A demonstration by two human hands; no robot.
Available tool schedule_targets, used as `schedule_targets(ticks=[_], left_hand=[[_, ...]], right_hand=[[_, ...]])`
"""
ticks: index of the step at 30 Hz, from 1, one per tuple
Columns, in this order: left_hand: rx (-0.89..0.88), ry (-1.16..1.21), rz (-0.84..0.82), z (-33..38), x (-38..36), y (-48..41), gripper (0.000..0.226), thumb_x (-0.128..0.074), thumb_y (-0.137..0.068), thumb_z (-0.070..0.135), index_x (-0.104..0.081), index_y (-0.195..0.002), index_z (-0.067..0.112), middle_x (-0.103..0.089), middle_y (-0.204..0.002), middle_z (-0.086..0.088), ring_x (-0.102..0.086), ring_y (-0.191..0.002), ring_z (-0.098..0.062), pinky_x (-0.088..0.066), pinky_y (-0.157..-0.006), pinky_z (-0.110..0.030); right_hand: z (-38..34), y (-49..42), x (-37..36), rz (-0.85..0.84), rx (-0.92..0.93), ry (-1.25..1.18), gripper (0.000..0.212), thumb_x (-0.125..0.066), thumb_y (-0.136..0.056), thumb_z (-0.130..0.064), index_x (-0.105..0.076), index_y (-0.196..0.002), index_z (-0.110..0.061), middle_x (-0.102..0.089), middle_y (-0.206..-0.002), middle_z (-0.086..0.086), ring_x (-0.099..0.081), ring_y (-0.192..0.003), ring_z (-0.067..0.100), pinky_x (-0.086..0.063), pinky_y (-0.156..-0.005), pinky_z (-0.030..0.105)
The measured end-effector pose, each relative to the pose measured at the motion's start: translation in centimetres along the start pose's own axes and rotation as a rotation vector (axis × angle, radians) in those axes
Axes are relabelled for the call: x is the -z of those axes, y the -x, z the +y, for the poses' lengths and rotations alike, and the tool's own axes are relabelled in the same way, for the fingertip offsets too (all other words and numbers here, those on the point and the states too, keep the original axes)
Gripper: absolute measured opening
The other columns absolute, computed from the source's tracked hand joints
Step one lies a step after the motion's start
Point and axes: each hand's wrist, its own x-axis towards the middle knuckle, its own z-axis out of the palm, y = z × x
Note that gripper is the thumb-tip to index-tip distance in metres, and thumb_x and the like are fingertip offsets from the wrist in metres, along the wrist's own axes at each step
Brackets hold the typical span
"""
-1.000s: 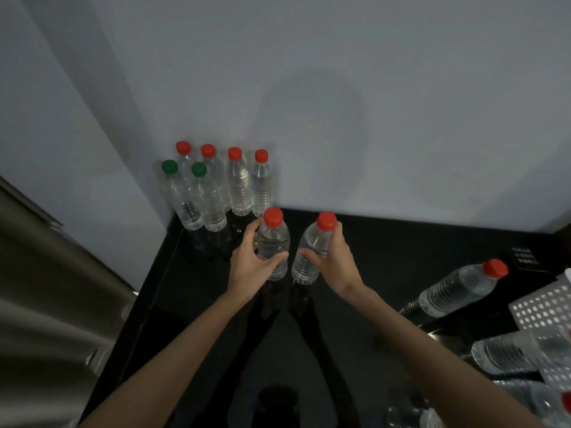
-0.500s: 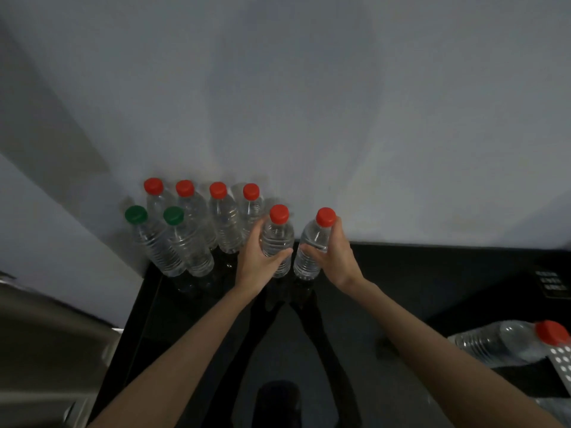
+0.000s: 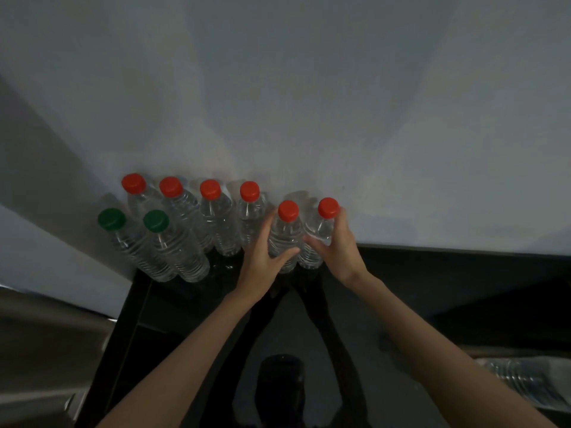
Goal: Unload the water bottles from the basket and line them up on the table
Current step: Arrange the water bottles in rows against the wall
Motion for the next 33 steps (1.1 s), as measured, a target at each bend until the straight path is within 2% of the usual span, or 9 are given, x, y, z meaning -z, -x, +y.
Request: schedule_targets(ticks=[6,10,12,14,18,21,25,29,33], left_hand=[[0.006,-0.143,-0.048,1.1,0.6,1.1,0.075,-0.053,-0.098,0.035,-0.006,-0.156,0.033,-0.019,-0.162,0.01,-0.021,-0.148,-0.006,-0.025,-0.12,-0.038],[0.111,-0.166,0.107,1.0,0.9,3.4,0.057,-0.05,-0.1,0.03,-0.025,-0.15,0.041,-0.061,-0.125,0.013,-0.061,-0.11,0.0,-0.043,-0.089,-0.004],[0.248,-0.059,0.206,0.5,0.8,4.7,0.042,-0.054,-0.098,0.031,-0.042,-0.135,0.046,-0.067,-0.112,0.007,-0.065,-0.101,-0.004,-0.049,-0.086,-0.011],[0.513,0.254,0.282,0.1,0.3,4.9,0.025,-0.056,-0.096,0.033,-0.051,-0.12,0.041,-0.066,-0.121,-0.009,-0.066,-0.104,-0.019,-0.054,-0.09,-0.031],[0.989,1.022,0.238,0.1,-1.0,3.3,0.057,-0.052,-0.096,0.044,-0.035,-0.147,0.026,-0.046,-0.143,-0.026,-0.051,-0.127,-0.038,-0.044,-0.105,-0.044],[1.044,1.177,0.232,-0.5,-1.9,2.1,0.065,-0.056,-0.093,0.043,-0.036,-0.147,0.014,-0.041,-0.144,-0.03,-0.046,-0.132,-0.038,-0.04,-0.11,-0.041],[1.034,1.229,0.322,-1.7,-2.4,1.3,0.065,-0.066,-0.087,0.035,-0.045,-0.137,-0.002,-0.049,-0.137,-0.03,-0.049,-0.131,-0.033,-0.04,-0.111,-0.036],[1.02,1.312,0.377,-2.5,-2.1,0.6,0.047,-0.075,-0.079,0.024,-0.056,-0.112,-0.003,-0.055,-0.128,-0.032,-0.054,-0.125,-0.035,-0.044,-0.108,-0.039],[1.015,1.359,0.37,-2.3,-1.7,-0.2,0.061,-0.079,-0.067,0.019,-0.057,-0.119,-0.003,-0.058,-0.128,-0.03,-0.057,-0.123,-0.035,-0.053,-0.094,-0.035]], right_hand=[[0.5,-0.3,0.3,-0.025,0.036,0.087,0.064,-0.073,-0.084,-0.025,-0.033,-0.135,-0.023,-0.048,-0.132,0.003,-0.05,-0.122,0.017,-0.044,-0.099,0.03],[0.3,-0.4,0.3,-0.032,0.022,0.101,0.065,-0.074,-0.083,-0.026,-0.034,-0.135,-0.021,-0.048,-0.131,0.003,-0.051,-0.119,0.015,-0.044,-0.097,0.029],[0.6,-0.3,0.2,-0.03,0.003,0.118,0.068,-0.074,-0.083,-0.027,-0.032,-0.137,-0.022,-0.046,-0.134,0.005,-0.048,-0.123,0.02,-0.044,-0.102,0.036],[0.6,-0.3,0.3,-0.032,0.004,0.138,0.07,-0.074,-0.083,-0.031,-0.032,-0.138,-0.023,-0.045,-0.135,0.006,-0.046,-0.125,0.021,-0.043,-0.104,0.041],[0.7,-0.1,1.0,-0.064,0.005,0.13,0.07,-0.071,-0.083,-0.037,-0.03,-0.139,-0.025,-0.042,-0.136,0.004,-0.041,-0.128,0.023,-0.043,-0.105,0.049],[1.0,0.1,1.5,-0.064,-0.047,0.046,0.073,-0.074,-0.077,-0.041,-0.03,-0.135,-0.036,-0.045,-0.135,-0.001,-0.047,-0.125,0.019,-0.049,-0.1,0.047],[1.4,-0.3,1.7,-0.054,-0.059,-0.021,0.07,-0.078,-0.079,-0.023,-0.029,-0.128,-0.036,-0.049,-0.129,-0.003,-0.054,-0.116,0.01,-0.053,-0.087,0.027],[1.4,-0.9,1.2,-0.019,-0.07,-0.035,0.069,-0.078,-0.079,-0.023,-0.031,-0.128,-0.033,-0.044,-0.135,0.005,-0.052,-0.119,0.014,-0.051,-0.096,0.032],[1.6,-1.3,0.7,0.034,-0.054,-0.018,0.071,-0.078,-0.08,-0.021,-0.032,-0.134,-0.024,-0.042,-0.138,0.004,-0.05,-0.118,0.012,-0.046,-0.096,0.021]])
